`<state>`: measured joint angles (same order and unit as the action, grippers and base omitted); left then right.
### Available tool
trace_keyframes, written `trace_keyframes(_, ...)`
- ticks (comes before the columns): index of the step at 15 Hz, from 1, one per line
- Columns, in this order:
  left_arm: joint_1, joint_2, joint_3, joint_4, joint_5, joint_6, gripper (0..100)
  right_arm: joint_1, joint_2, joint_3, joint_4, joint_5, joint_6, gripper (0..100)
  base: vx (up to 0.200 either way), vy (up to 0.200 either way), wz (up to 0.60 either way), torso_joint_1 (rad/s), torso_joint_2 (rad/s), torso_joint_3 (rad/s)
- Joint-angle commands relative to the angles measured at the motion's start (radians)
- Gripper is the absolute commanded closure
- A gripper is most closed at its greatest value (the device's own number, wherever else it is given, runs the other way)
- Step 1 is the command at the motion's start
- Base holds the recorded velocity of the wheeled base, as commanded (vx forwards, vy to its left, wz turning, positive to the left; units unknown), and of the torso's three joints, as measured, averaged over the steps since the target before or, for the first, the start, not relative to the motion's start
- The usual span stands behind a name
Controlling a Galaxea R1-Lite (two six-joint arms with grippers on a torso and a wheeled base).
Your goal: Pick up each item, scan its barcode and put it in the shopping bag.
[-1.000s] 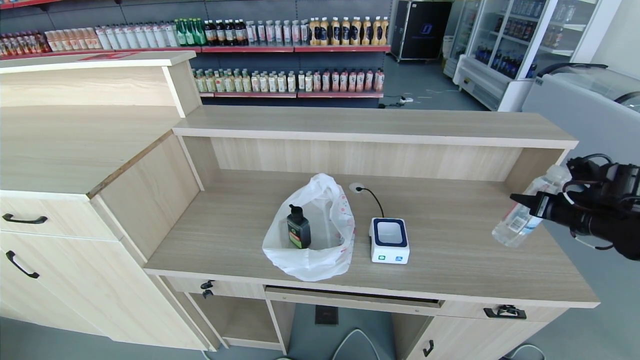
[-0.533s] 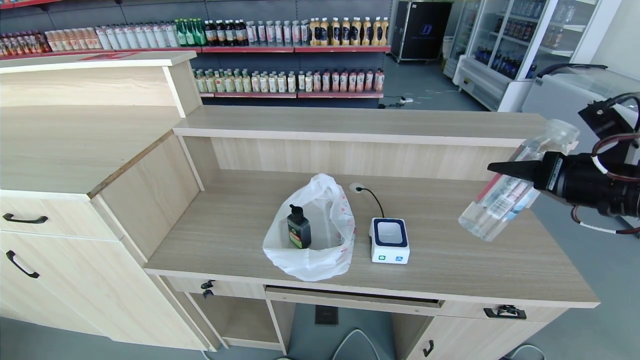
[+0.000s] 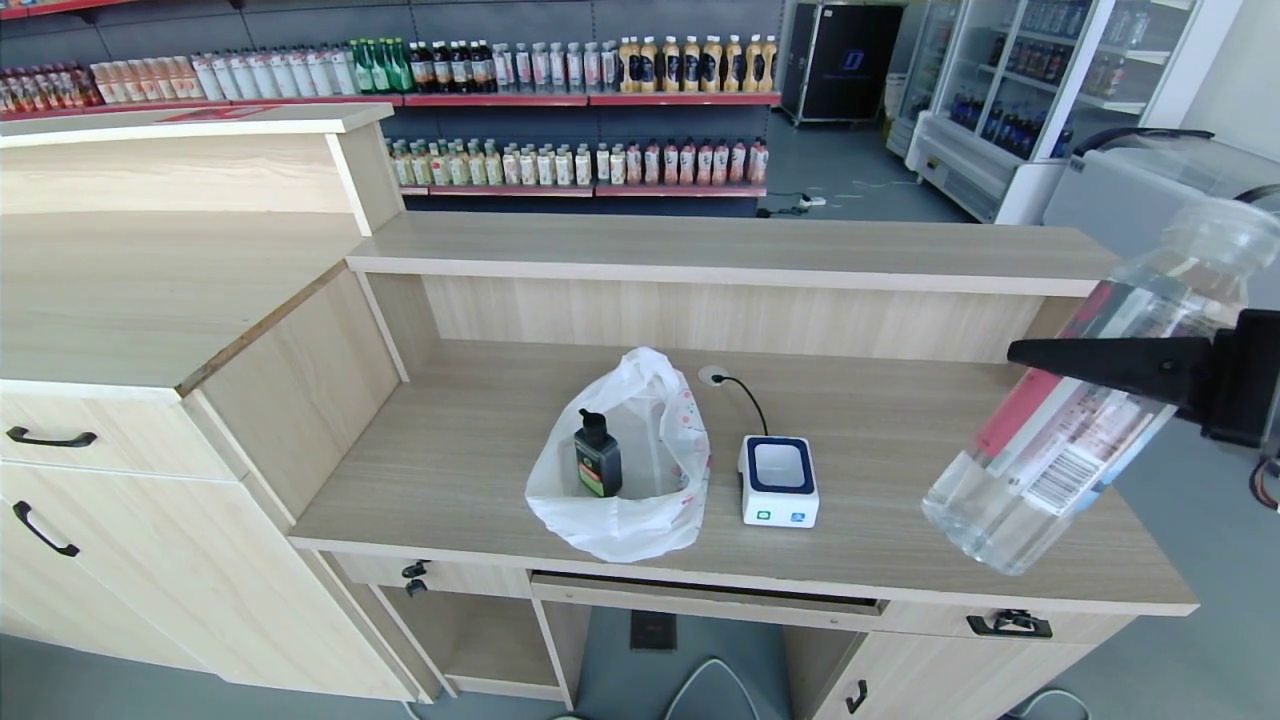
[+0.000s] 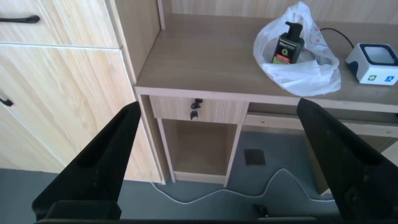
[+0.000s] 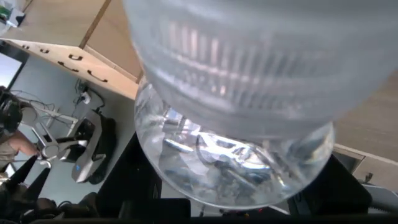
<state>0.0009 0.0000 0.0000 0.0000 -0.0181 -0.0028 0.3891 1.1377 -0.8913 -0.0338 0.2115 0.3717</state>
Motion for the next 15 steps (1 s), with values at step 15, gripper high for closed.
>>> trace_keyframes(15,0.001,0.0,0.0,0.0,0.0,0.0,0,0.234,-0.228,-0.037,0.123,-0.05,0.081,100,0.0,0.0,0.0,0.0,0.0,0.0)
